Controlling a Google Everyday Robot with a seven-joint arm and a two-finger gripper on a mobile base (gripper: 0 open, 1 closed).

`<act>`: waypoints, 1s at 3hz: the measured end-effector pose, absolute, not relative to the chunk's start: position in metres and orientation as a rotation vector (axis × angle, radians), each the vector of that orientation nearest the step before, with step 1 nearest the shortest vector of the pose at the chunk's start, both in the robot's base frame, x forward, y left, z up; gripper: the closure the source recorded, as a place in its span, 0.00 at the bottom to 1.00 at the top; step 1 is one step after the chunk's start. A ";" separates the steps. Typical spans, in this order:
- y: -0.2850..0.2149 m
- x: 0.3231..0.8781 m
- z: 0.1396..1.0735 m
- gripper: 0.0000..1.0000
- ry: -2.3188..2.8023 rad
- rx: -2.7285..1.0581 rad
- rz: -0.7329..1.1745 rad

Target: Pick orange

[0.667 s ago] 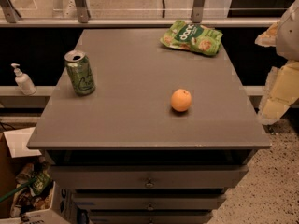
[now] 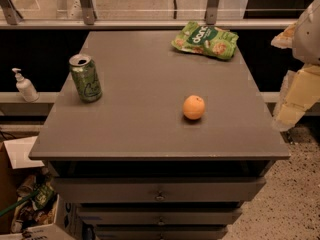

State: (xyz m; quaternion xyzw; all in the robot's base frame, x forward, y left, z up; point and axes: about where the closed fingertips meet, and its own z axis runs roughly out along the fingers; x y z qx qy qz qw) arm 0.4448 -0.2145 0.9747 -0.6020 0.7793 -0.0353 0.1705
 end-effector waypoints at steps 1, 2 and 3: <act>-0.205 0.466 0.962 0.00 2.150 -1.719 -0.083; -0.188 0.494 0.939 0.00 2.085 -1.745 -0.040; -0.164 0.523 0.915 0.00 2.022 -1.773 0.034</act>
Offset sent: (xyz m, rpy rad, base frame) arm 0.0874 0.0479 -0.0677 0.1220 -0.0525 0.1474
